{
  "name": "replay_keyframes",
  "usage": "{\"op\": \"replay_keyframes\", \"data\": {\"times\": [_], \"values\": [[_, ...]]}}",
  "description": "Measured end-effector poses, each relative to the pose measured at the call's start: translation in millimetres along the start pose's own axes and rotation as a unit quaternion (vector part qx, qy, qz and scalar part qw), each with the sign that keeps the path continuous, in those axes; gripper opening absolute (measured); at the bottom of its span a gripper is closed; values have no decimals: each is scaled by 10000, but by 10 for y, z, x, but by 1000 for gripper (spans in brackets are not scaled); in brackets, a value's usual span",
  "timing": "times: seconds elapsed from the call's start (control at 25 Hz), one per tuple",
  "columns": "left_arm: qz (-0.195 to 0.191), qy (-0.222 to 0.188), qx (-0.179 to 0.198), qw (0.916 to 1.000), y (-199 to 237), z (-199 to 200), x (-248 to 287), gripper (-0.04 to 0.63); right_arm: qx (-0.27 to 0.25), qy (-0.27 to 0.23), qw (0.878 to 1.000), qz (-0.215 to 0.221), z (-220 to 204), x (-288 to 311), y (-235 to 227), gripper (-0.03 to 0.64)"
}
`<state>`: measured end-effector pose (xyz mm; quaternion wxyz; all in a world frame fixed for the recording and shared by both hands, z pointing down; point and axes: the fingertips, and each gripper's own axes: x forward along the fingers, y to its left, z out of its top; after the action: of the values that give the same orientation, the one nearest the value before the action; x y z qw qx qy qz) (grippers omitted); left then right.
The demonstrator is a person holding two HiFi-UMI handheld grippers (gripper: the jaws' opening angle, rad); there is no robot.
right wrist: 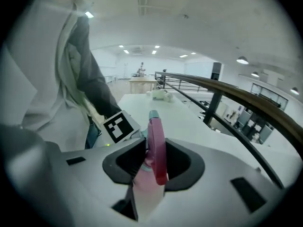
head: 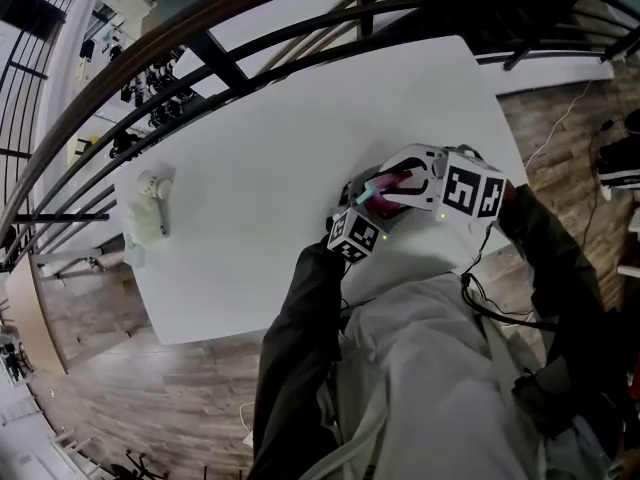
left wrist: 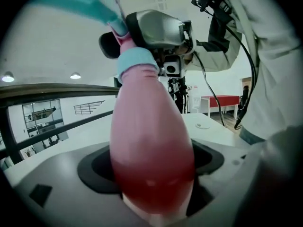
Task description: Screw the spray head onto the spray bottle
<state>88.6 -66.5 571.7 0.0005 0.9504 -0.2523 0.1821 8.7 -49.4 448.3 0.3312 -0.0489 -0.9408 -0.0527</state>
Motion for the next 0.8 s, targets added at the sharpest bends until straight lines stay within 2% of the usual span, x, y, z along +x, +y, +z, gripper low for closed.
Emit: {"op": "replay_keyframes", "data": {"times": [0.12, 0.2, 0.28, 0.32, 0.44, 0.52, 0.56, 0.68, 0.76, 0.8], "values": [[102, 62, 9, 9999, 38, -19, 7, 445, 467, 433, 9941, -877, -27, 31, -84, 100], [210, 123, 33, 9997, 62, -23, 19, 445, 978, 1026, 9798, -1412, -57, 71, -140, 100], [298, 132, -9, 9995, 67, -19, 23, 445, 1281, 1345, 9675, -1714, -74, 93, -152, 100], [311, 112, -65, 9994, 65, -12, 23, 445, 1271, 1238, 9681, -1768, -68, 87, -155, 101], [238, 87, -163, 9995, 42, -6, 27, 445, 1495, 282, 9731, -1727, -31, -56, -184, 115], [222, 70, -165, 9996, 51, -10, 33, 445, 1729, -46, 9716, -1612, -52, -181, -185, 148], [225, 63, -167, 9996, 64, -14, 29, 445, 1770, -57, 9720, -1546, -87, -208, -171, 177], [240, 92, -182, 9995, 81, -27, 10, 445, 1833, 279, 9749, -1231, -252, -147, -21, 178], [257, 112, -171, 9995, 73, -22, 18, 445, 2125, 388, 9724, -883, -279, -93, 185, 178], [255, 128, -164, 9995, 66, -29, 25, 445, 2310, 274, 9700, -710, -227, -68, 288, 176]]}}
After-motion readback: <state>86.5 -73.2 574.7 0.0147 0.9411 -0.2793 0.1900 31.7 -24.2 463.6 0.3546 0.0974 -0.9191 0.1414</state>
